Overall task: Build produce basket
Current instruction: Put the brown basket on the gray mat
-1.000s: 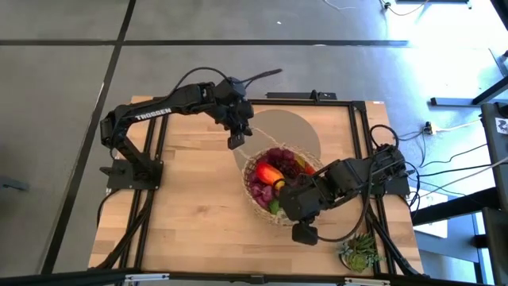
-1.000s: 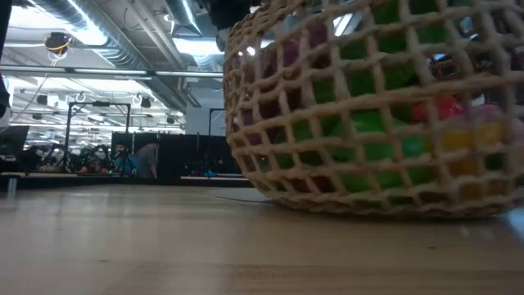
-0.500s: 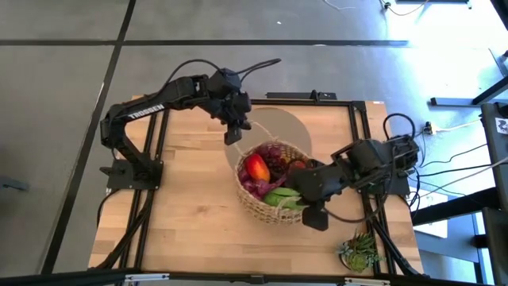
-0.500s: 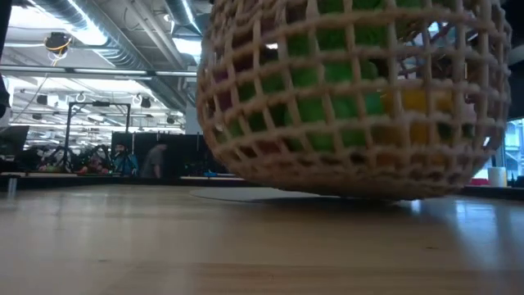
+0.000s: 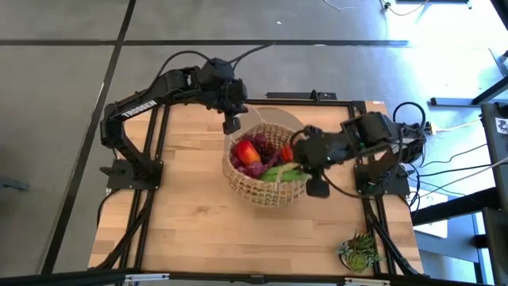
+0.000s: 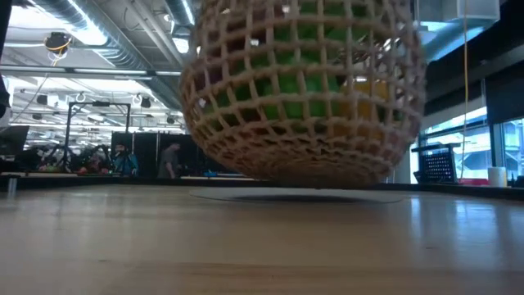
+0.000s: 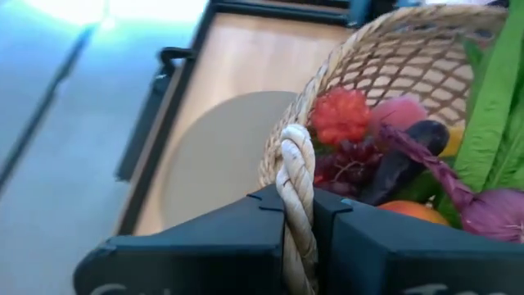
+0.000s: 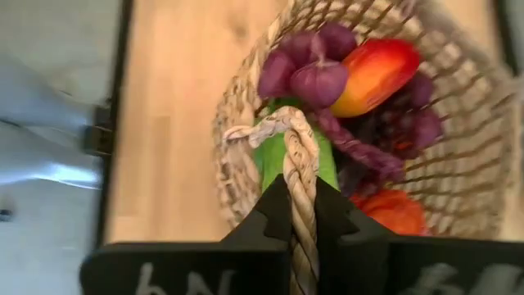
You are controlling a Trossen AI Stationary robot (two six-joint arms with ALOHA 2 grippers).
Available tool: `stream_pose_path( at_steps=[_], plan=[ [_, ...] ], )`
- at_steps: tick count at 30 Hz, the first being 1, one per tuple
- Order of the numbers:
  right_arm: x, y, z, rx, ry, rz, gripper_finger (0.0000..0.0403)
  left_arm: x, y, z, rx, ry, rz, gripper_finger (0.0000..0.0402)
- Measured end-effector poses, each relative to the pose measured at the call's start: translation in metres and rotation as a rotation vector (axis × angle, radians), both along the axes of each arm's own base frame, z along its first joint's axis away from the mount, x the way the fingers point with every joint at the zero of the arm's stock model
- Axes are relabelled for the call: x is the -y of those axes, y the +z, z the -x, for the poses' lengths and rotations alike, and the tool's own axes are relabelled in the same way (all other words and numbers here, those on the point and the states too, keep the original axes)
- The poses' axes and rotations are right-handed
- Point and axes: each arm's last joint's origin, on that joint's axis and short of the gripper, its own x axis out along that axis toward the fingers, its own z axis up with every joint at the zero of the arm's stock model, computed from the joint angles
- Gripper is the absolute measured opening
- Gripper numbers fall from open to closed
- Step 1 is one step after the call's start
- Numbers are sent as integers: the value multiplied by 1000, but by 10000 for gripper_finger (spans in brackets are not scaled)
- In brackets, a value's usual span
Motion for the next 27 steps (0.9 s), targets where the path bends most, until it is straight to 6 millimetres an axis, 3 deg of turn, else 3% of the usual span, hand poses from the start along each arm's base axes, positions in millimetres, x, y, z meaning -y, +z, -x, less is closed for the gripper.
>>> stream_pose_path(
  at_steps=[9, 15, 18, 27],
  plan=[
    [58, 1, -9, -7, -34, 358, 4, -18, 1, 6, -53, 127, -172, 0],
    [93, -4, -13, -59, -87, 381, 4, -35, 1, 13, -70, 174, -196, 0],
    [106, -13, -16, -104, -117, 377, 4, -40, -5, 5, -79, 166, -188, 0],
    [123, -56, -28, -292, -80, 344, 5, -47, -23, -10, -142, 165, -172, 0]
  ],
)
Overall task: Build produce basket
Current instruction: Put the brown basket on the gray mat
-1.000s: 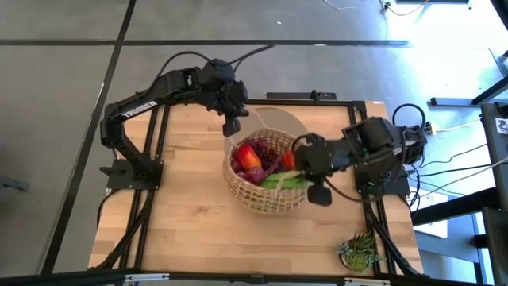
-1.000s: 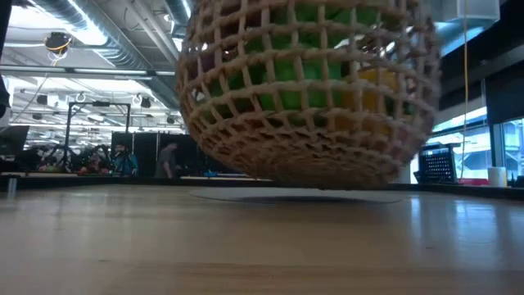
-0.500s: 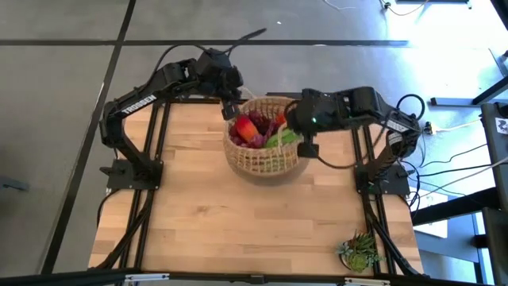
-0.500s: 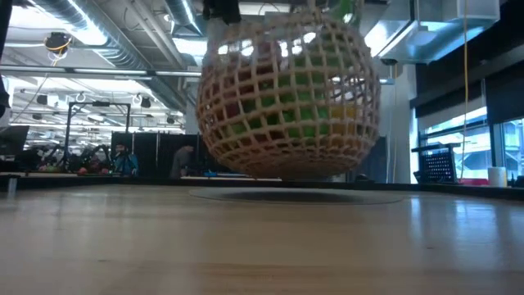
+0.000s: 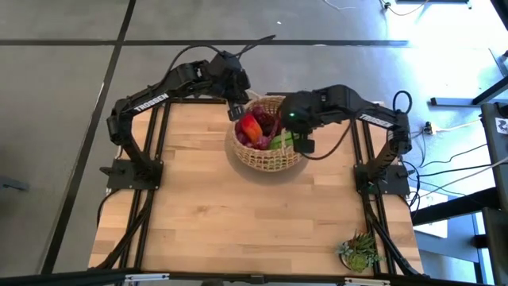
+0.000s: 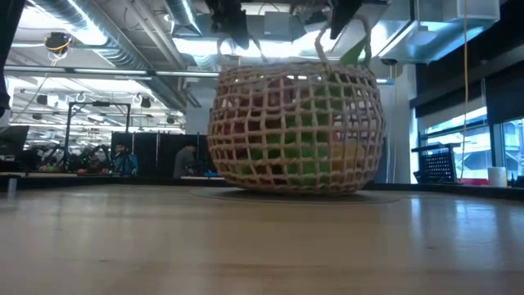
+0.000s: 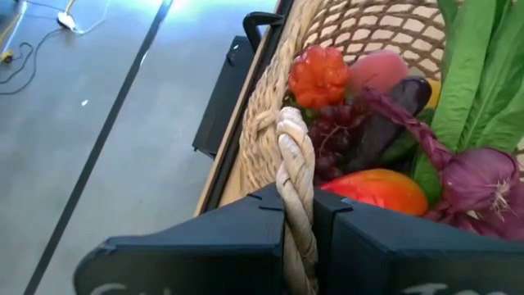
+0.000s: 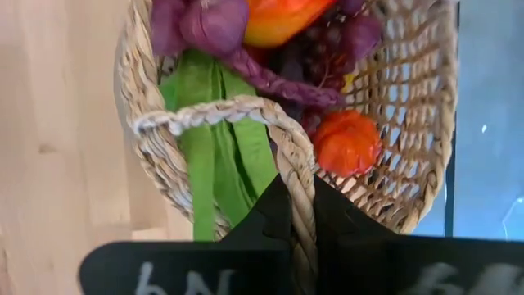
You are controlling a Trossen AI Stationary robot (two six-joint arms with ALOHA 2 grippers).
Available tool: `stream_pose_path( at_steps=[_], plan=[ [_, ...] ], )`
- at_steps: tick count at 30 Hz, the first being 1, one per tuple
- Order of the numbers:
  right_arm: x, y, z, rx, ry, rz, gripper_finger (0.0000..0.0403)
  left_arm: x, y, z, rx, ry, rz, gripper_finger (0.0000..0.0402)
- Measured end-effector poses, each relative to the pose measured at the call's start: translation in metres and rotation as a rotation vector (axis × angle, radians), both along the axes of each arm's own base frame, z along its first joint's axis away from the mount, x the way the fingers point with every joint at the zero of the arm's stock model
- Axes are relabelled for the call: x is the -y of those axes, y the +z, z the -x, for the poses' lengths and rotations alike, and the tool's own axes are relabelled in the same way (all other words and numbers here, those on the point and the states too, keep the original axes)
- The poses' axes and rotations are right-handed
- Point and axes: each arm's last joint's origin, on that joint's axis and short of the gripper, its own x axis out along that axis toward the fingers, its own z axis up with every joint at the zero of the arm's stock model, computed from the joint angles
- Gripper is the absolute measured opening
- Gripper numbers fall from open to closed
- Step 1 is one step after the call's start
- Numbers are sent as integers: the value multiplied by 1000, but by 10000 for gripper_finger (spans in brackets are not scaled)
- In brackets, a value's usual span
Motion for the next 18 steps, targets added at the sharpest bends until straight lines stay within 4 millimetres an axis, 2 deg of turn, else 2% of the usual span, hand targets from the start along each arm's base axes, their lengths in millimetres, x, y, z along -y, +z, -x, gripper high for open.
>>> stream_pose_path(
  at_steps=[6, 14, 18],
  plan=[
    [2, -15, -2, -62, -9, -4, 22, 0, 0, 0, -3, 8, -2, 8],
    [3, -18, -6, -61, -8, -10, 44, 2, -1, 0, -17, -8, -3, 42],
    [3, -18, -6, -61, -9, -10, 68, 2, -1, 0, -25, -5, -12, 70]
  ],
)
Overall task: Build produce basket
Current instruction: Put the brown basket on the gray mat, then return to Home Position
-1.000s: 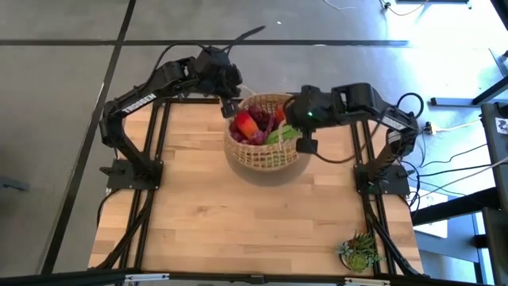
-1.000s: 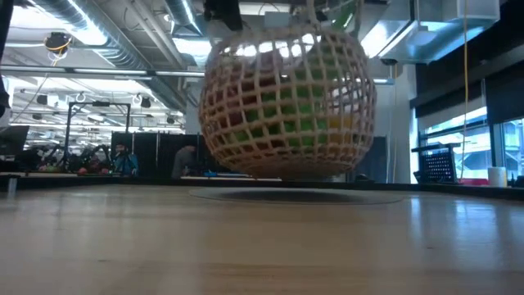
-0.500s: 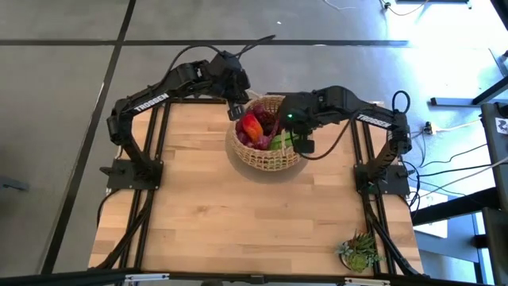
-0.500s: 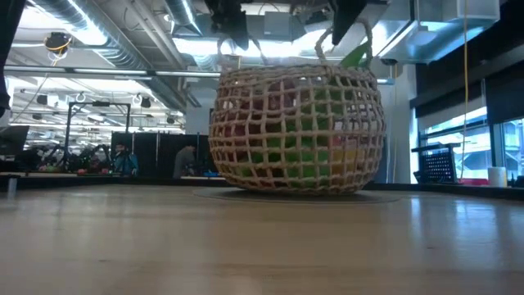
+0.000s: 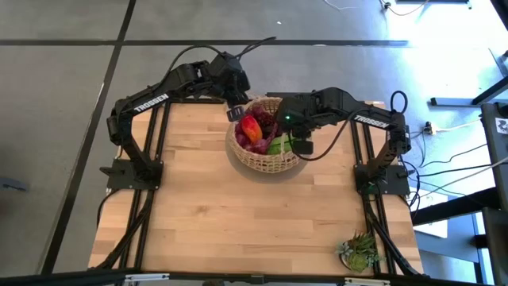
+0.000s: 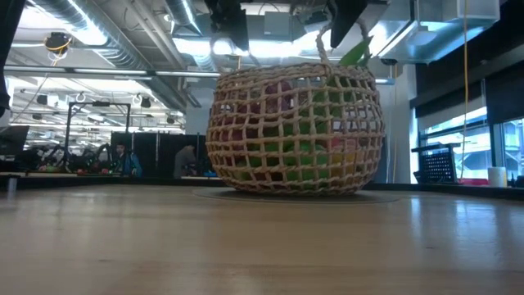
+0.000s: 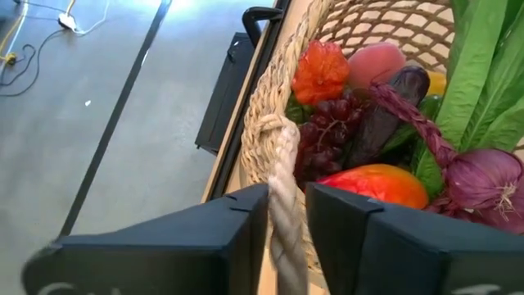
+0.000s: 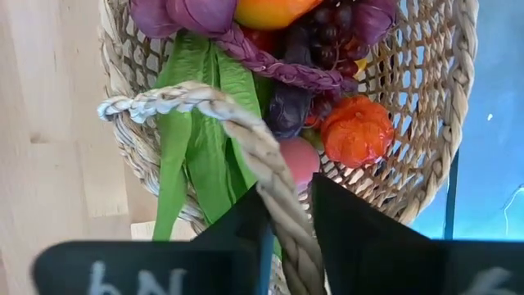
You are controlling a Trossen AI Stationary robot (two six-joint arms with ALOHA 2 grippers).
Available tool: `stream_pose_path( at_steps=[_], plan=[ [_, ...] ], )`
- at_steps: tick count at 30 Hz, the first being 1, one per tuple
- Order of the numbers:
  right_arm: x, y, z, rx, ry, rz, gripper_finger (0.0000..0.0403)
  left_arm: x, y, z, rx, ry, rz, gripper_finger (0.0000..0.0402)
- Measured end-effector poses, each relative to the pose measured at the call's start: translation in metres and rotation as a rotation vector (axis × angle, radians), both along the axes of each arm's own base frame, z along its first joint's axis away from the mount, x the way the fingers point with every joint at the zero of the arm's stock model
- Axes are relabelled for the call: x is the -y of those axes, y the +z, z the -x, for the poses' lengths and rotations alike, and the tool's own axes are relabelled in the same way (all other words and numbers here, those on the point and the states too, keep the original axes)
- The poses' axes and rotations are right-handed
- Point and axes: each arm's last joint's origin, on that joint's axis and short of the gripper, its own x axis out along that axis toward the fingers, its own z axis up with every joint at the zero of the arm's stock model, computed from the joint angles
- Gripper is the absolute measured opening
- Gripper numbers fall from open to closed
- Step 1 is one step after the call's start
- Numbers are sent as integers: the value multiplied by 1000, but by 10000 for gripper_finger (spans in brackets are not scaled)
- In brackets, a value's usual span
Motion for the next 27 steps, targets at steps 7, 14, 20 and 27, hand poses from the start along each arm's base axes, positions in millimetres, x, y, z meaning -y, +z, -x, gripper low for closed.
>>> stream_pose_path(
  at_steps=[7, 14, 20, 27],
  plan=[
    [0, 0, 0, -1, 2, 11, 127, 0, 0, 0, -5, 12, -15, 114],
    [0, 17, 4, 52, -2, 30, 146, 5, 6, 4, -6, 60, -78, 117],
    [-3, 50, 14, 195, -7, 22, 147, 8, 13, 10, 40, 90, -56, 119],
    [-4, 79, 28, 341, -40, 20, 147, 12, 23, 21, 71, 94, -66, 117]
  ],
)
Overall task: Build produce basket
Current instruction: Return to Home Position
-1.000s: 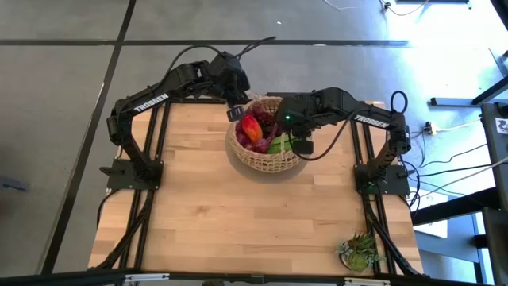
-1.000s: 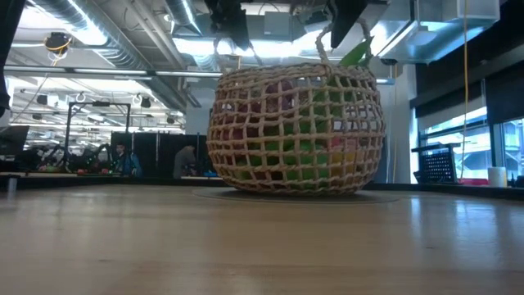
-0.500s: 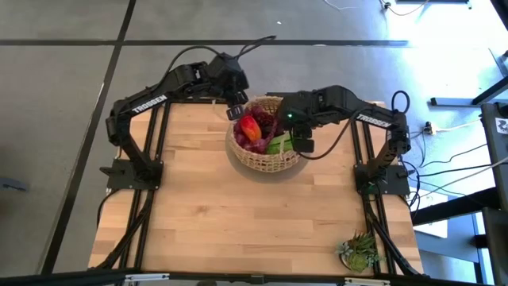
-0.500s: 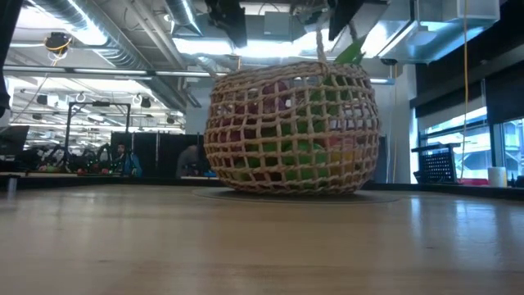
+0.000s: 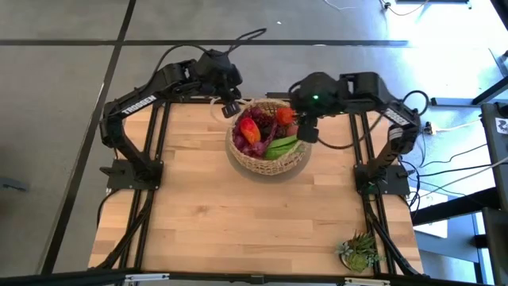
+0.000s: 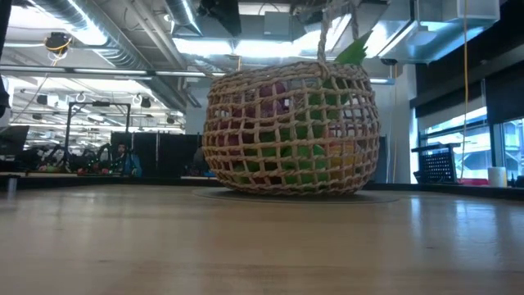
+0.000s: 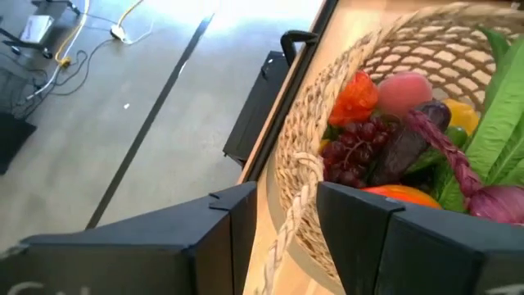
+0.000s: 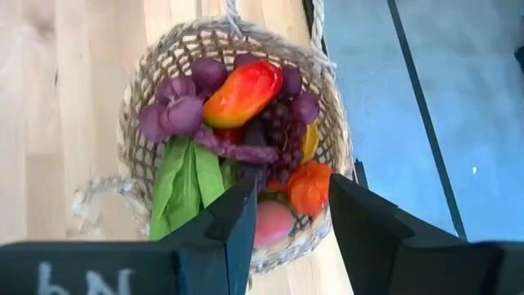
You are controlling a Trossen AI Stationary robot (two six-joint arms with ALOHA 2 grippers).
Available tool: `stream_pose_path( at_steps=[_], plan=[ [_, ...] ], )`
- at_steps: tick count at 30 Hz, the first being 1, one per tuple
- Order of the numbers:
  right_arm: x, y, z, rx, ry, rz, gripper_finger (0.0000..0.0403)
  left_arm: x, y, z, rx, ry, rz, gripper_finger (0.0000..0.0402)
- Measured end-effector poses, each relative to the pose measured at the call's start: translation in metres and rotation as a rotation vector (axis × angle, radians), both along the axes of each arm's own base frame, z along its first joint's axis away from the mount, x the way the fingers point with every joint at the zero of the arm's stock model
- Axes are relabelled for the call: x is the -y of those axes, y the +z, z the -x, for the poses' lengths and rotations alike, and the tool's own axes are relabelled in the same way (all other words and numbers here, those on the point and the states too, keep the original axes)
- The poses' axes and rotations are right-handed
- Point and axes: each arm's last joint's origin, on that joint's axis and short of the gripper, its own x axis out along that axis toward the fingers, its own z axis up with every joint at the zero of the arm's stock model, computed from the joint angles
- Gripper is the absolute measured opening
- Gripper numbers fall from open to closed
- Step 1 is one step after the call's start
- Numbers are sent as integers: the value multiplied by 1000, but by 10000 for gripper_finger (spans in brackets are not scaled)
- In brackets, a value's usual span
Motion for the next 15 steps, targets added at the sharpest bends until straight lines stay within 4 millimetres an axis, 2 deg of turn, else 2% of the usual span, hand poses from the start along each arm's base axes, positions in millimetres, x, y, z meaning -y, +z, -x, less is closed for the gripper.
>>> stream_pose_path(
  at_steps=[4, 9, 12, 15],
  plan=[
    [-3, 11, 21, 46, -26, -14, 147, 4, 10, 10, 33, 1, -15, 118],
    [-4, 22, 36, 117, -87, -45, 139, 14, 28, 33, 91, 25, -37, 113],
    [-7, 31, 52, 159, -89, -57, 99, 20, 36, 50, 117, 50, -26, 86],
    [-10, 41, 71, 197, -32, -59, 32, 29, 45, 70, 133, 56, -23, 41]
  ],
)
